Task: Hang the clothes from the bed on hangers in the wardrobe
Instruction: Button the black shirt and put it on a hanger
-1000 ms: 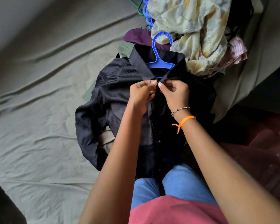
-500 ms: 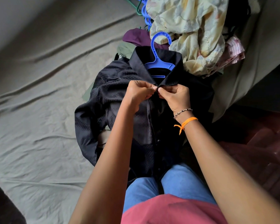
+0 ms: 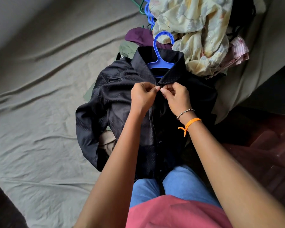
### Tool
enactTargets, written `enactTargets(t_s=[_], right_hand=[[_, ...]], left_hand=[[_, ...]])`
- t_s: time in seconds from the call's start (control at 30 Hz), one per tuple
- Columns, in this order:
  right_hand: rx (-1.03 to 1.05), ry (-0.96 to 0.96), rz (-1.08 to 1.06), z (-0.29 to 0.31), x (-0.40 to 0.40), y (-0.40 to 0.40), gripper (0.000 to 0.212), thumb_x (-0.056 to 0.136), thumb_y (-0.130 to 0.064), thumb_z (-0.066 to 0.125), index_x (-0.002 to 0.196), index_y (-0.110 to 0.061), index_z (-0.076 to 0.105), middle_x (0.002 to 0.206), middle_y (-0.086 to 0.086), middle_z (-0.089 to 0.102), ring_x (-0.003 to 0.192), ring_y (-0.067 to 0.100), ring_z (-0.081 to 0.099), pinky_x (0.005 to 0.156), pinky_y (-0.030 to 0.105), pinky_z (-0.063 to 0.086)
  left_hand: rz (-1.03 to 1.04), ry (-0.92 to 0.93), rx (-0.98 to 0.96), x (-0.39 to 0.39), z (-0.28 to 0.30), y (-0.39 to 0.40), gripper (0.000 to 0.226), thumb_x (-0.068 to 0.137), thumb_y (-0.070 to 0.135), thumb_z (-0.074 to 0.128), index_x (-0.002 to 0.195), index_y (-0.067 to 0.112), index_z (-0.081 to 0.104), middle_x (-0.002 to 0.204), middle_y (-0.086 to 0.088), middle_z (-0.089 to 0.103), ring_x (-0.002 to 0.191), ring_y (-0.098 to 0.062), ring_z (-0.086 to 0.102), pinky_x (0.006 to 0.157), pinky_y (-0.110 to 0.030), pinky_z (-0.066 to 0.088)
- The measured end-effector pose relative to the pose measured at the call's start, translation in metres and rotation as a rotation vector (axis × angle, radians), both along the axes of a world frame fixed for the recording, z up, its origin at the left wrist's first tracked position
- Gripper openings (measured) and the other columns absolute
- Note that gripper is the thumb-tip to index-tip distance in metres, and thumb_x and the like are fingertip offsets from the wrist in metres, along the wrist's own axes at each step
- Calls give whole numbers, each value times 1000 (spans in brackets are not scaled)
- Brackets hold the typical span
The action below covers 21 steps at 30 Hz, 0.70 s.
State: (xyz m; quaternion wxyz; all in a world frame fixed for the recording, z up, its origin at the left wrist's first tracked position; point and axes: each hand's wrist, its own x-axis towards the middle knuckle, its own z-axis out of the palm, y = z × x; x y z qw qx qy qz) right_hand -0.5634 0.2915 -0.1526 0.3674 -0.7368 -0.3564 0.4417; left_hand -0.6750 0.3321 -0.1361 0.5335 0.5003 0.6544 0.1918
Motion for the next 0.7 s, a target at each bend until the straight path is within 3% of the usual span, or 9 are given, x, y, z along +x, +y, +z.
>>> enactTargets(t_s=[0.13,0.2,0.27,0.37,0.4,0.47,0.57,0.7], right_hand=[[-55,314,-16,4,2,1,14,91,-2,55,80,-9,59,72,-1,59,63,2,55,62,14,47],[-113,392,-28,2,6,-2,13,90,-3,56,80,-8,60,71,1,58,62,3,55,61,15,46],[-89,167,-161,2,12,-1,5,87,-7,61,85,-2,62,71,0,58,63,7,54,62,17,46],[213,-247,-402,19,22,19,10,86,-5,55,87,3,61,82,6,60,73,16,52,70,8,39],[296,-313,-342,23,24,32,12,85,-3,51,87,5,60,85,8,59,77,19,52,74,9,39],[289,-405,-49,22,27,62,16,85,-3,48,92,3,61,94,12,61,90,29,54,84,25,41],[-54,-705,384,6,22,92,25,92,-18,52,113,-5,57,121,14,54,120,34,41,99,36,30],[-117,-792,497,17,16,97,26,93,-30,54,110,-11,59,122,11,57,124,32,33,97,38,29]], left_hand=[[6,-336,-170,-8,-3,-6,21,95,8,53,75,10,61,67,1,56,63,-5,48,63,-15,39],[4,-306,-262,-10,-4,-7,25,95,11,52,72,14,59,66,1,53,61,-5,44,60,-14,37],[88,-141,-281,-7,-7,-6,24,94,13,56,71,17,60,65,4,53,60,-5,45,62,-18,38],[201,-2,-225,-6,-14,-8,15,92,16,56,83,19,67,77,-1,66,72,-10,54,72,-25,43],[213,20,-210,-7,-14,-9,14,92,17,56,86,20,68,84,-4,70,76,-11,56,74,-27,44],[216,52,-186,-8,-12,-11,14,92,17,55,89,19,69,93,-7,72,79,-13,57,74,-28,44],[196,95,-151,-8,-3,-16,11,91,18,58,88,18,69,93,-5,72,78,-11,57,72,-25,42],[195,126,-109,-16,15,-20,11,89,19,58,84,20,68,84,0,70,71,-11,56,70,-25,41]])
